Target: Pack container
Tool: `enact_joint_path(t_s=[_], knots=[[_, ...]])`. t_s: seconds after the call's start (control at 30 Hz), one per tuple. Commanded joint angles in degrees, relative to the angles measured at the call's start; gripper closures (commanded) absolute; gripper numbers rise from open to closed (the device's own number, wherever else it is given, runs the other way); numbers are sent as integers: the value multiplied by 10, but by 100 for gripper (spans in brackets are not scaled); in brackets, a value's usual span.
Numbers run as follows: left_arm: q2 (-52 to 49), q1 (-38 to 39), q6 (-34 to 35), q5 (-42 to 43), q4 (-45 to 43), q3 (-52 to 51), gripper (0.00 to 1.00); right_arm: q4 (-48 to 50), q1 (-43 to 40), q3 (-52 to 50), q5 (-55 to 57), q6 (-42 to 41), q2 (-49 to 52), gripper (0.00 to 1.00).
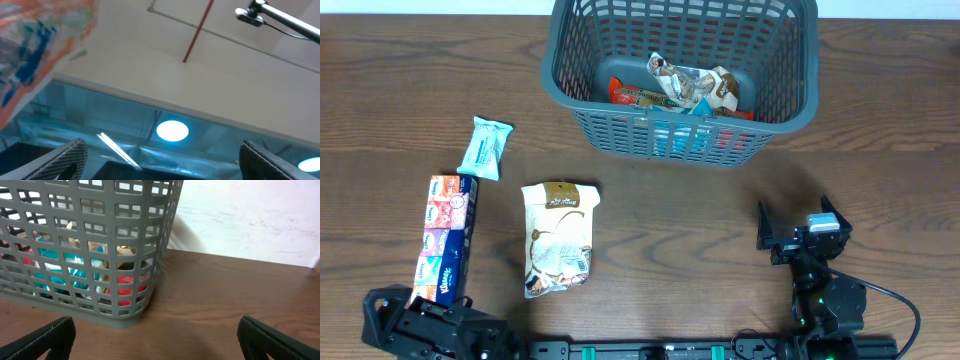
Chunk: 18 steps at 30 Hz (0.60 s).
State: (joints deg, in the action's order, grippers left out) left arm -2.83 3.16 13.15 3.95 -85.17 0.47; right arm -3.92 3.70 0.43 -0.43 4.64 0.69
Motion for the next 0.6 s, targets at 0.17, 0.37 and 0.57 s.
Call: enact_joint_path(t_s=[0.17,0.37,0.57], knots=[[7,-1,-6,-82,-7,8,5,-2,-3,-1,0,6,-3,1],[7,-1,41,-217,-33,8,5,-2,-3,-1,0,6,-3,1],[7,-1,40,-289,-54,8,5,-2,-3,-1,0,6,-3,1]])
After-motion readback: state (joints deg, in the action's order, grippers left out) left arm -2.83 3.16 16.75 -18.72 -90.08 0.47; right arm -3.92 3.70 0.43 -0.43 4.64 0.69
